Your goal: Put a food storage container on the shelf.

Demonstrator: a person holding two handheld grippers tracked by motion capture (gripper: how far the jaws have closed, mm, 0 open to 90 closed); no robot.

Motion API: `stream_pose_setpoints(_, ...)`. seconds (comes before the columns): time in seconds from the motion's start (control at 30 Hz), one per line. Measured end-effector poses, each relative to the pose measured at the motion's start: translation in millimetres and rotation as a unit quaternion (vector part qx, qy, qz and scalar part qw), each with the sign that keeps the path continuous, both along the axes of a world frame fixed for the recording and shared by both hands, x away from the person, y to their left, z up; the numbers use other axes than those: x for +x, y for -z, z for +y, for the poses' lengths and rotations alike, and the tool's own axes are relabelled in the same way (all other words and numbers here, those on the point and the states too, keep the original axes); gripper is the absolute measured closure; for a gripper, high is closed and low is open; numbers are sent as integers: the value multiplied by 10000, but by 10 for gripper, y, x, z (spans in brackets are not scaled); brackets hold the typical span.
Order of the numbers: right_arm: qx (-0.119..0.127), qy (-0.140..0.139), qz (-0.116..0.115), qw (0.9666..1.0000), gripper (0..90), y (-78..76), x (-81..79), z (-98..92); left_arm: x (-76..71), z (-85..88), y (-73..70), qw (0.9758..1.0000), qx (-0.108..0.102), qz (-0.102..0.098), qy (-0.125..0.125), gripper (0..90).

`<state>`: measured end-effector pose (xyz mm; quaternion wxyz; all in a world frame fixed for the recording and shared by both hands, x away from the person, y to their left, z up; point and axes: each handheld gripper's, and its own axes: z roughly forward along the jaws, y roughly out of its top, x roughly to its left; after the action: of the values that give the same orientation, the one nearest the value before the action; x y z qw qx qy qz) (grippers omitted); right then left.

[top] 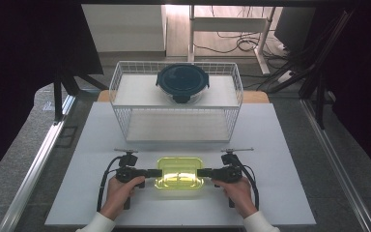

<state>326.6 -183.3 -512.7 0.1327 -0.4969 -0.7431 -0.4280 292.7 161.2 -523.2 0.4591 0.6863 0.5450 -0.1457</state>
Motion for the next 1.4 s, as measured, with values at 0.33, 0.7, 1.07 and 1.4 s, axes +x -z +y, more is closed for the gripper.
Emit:
stream_pose_setpoints(0.33,0,105,-172,9998,780,-134,-66,-31,-85,6,-185,9994,-147,-286,91,781)
stream_pose_setpoints(0.7,131,6,-764,9970,777,-502,-226,-63,-210,14,-463,9965,-181,-808,86,786)
stream_pose_setpoints(1.07,132,-104,-1251,9920,774,-758,-332,-65,-313,15,-668,9927,-185,-1186,60,794)
stream_pose_setpoints(1.4,112,-188,-1583,9872,772,-954,-417,-69,-382,11,-845,9888,-142,-1482,59,794)
